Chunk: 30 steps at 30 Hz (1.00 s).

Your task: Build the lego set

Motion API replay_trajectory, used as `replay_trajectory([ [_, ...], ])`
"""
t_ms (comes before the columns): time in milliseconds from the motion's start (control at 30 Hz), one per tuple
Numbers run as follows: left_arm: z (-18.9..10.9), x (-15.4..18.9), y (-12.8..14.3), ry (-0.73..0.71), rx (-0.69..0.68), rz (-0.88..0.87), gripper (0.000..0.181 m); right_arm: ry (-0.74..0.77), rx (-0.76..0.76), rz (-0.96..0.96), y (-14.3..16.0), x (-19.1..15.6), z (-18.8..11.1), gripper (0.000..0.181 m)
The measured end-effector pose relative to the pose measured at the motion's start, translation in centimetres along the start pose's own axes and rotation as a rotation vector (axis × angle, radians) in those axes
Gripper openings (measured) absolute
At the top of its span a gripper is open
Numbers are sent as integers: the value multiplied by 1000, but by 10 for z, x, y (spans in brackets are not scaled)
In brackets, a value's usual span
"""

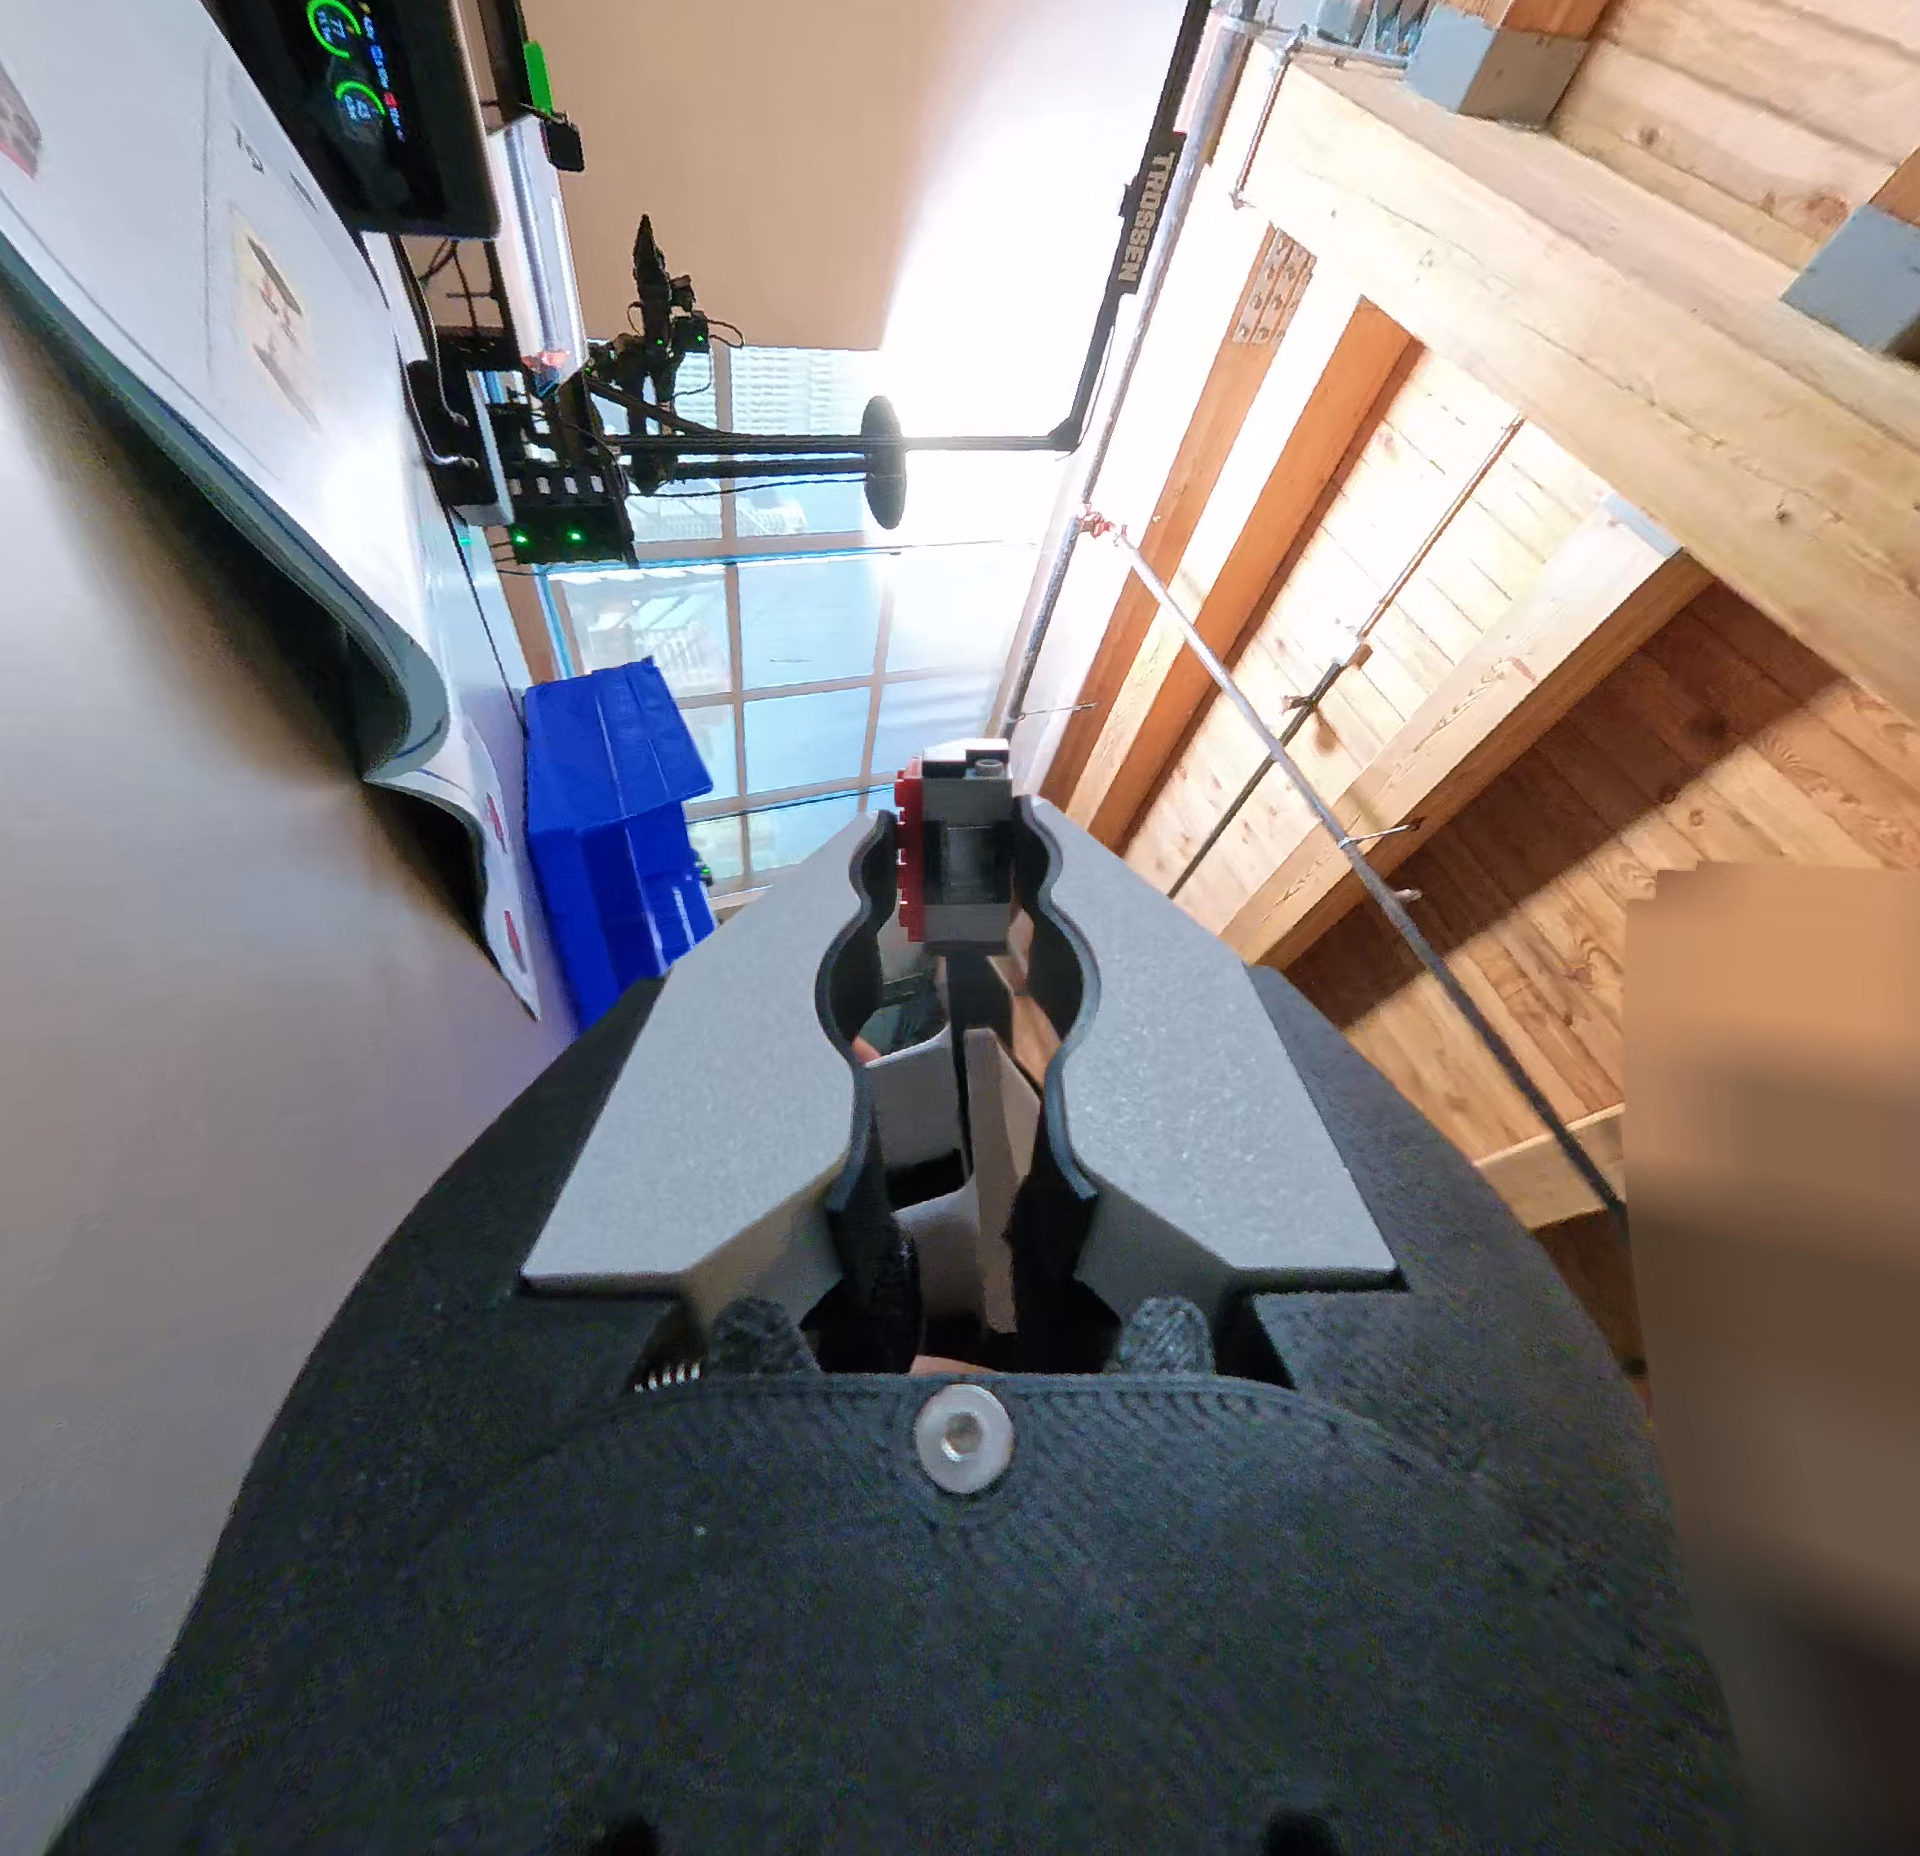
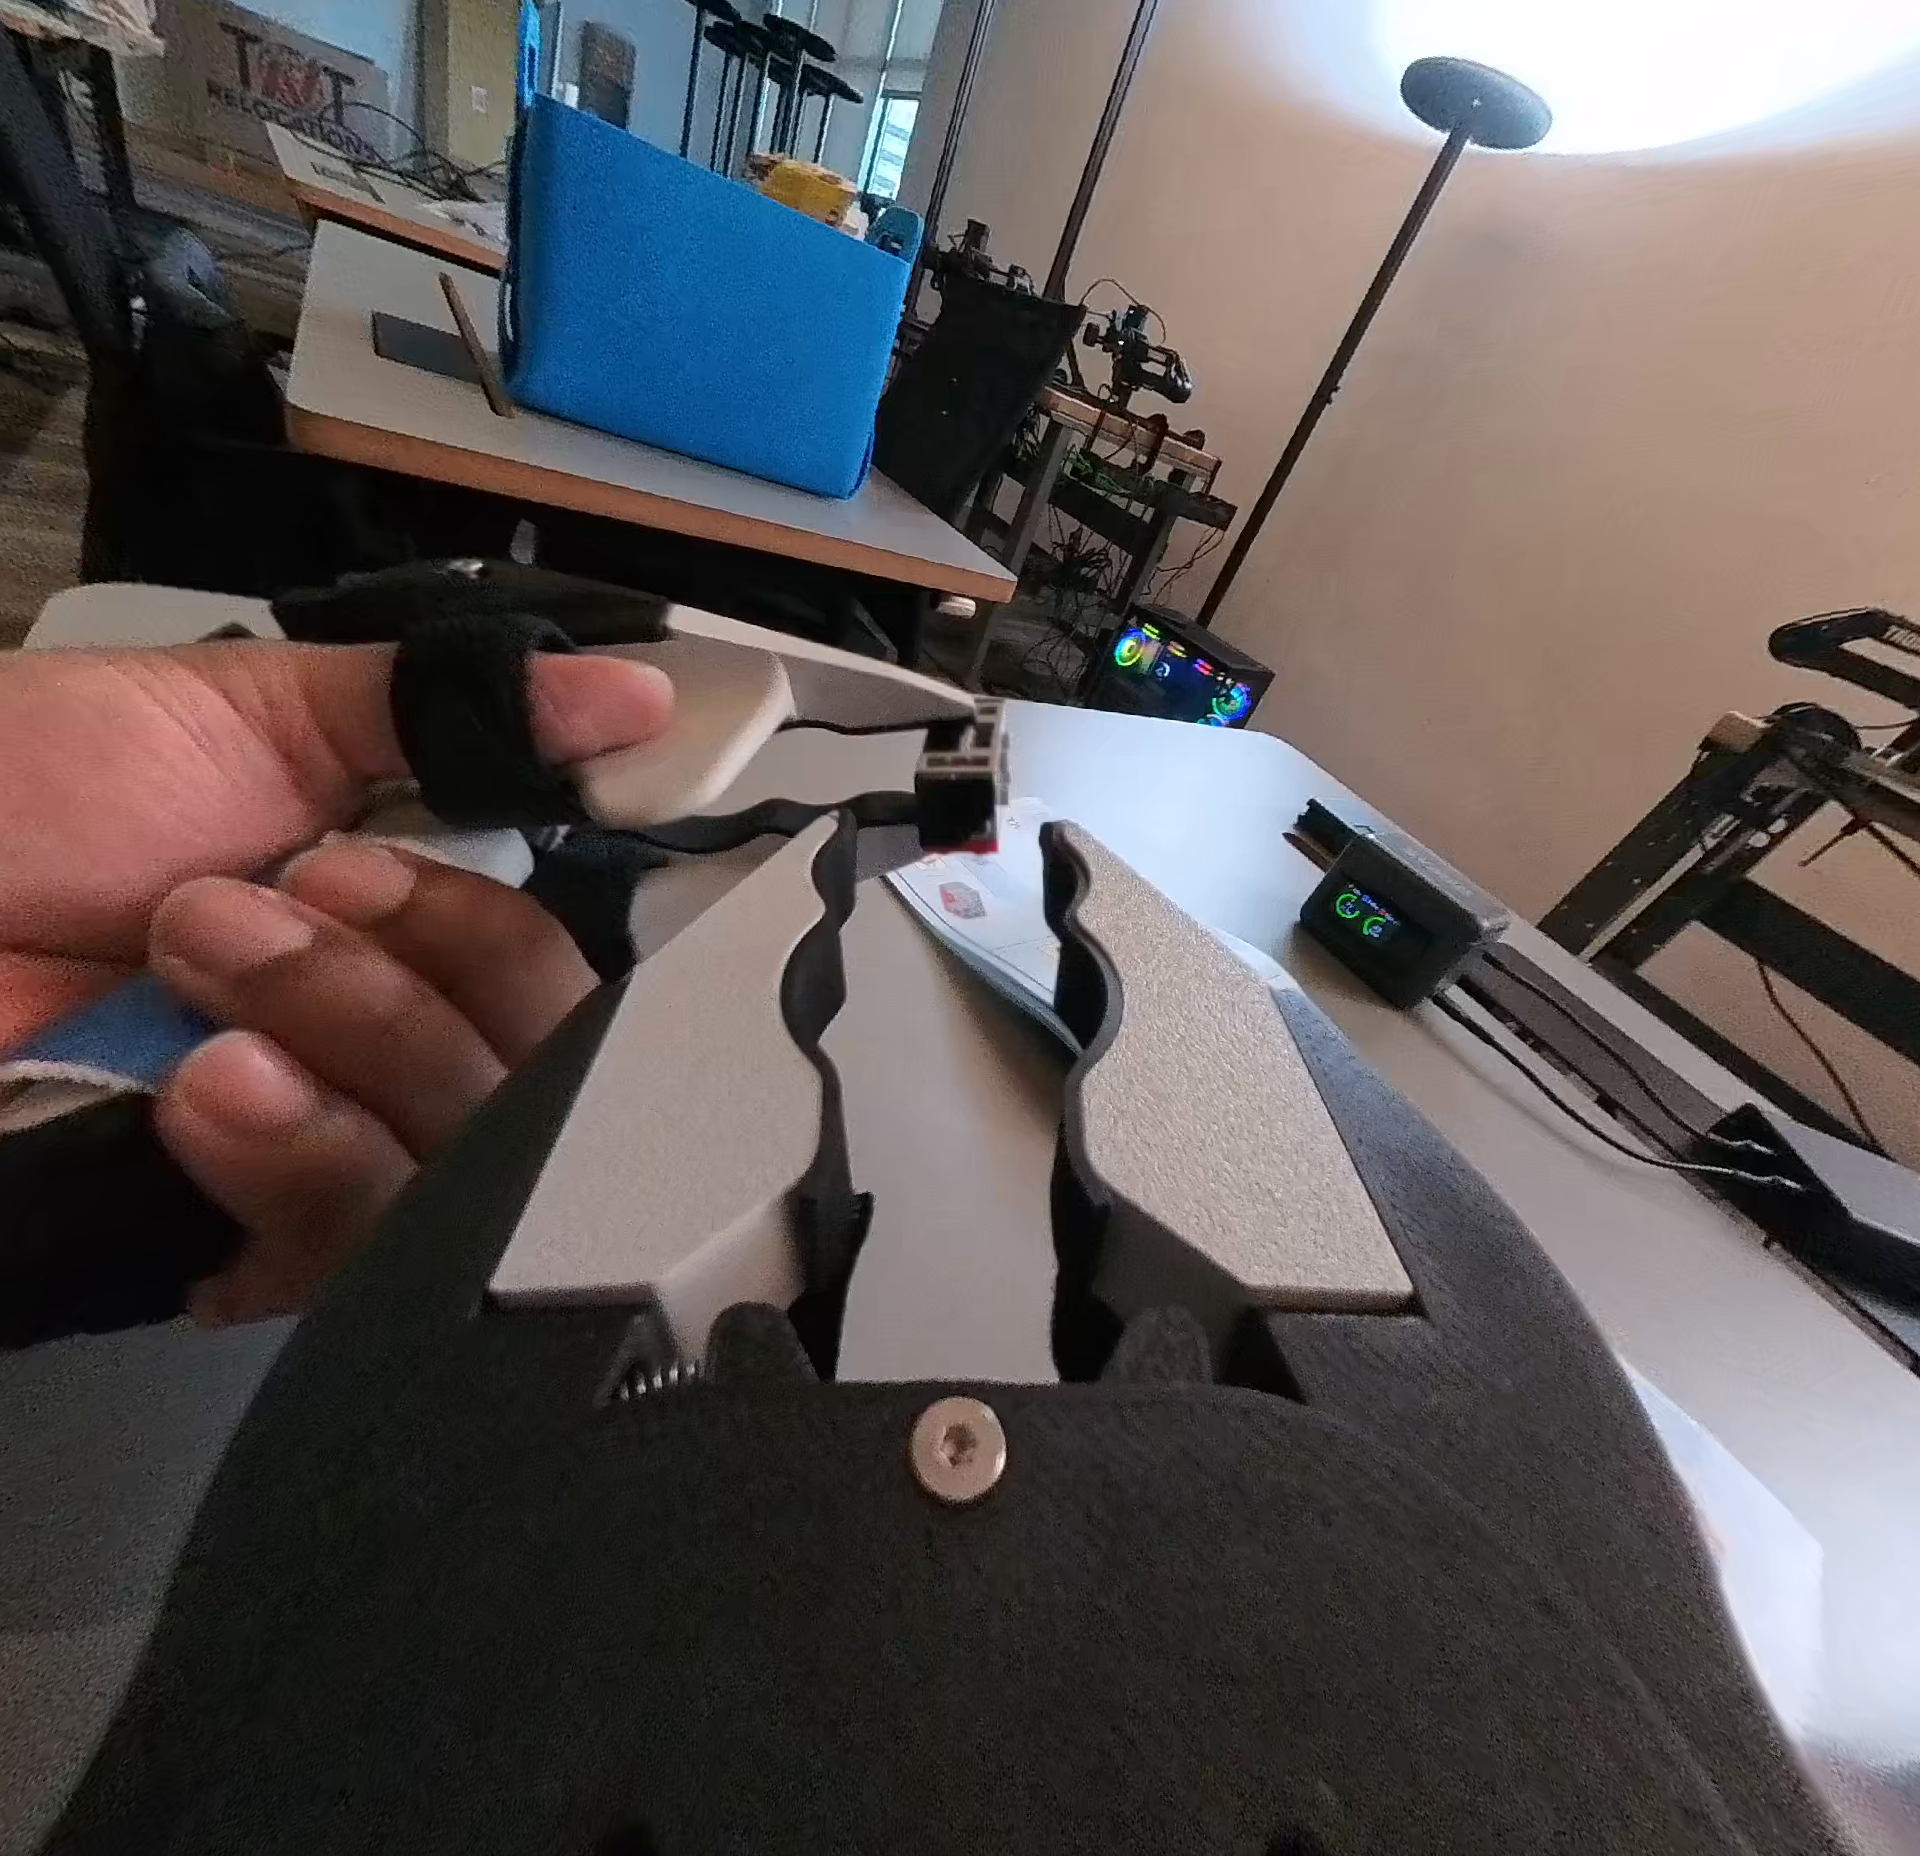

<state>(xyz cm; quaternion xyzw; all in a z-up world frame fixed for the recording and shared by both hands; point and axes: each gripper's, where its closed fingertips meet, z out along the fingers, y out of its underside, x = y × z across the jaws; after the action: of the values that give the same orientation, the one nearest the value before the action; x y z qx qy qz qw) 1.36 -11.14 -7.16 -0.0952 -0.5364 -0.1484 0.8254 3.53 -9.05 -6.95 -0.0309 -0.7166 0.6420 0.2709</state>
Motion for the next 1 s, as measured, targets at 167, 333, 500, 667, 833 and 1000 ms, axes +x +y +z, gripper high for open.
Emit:
replay_trajectory([
  [167,7,-4,18,-94,-62,223,22,45,-24,-61,3,4,-1,35],
  [333,12,-1,30,-160,-110,480,22,95,-44,-45,6,14,-3,28],
  [500,14,2,35,-186,-140,635,22,75,-7,63,4,20,-6,19],
  [667,17,14,45,-103,-228,714,34,-54,111,301,-6,26,-15,18],
  [833,8,30,45,62,-320,735,48,-371,288,651,-26,23,-35,18],
  [1000,-3,48,59,212,-416,729,42,-575,366,770,-40,18,-52,18],
])
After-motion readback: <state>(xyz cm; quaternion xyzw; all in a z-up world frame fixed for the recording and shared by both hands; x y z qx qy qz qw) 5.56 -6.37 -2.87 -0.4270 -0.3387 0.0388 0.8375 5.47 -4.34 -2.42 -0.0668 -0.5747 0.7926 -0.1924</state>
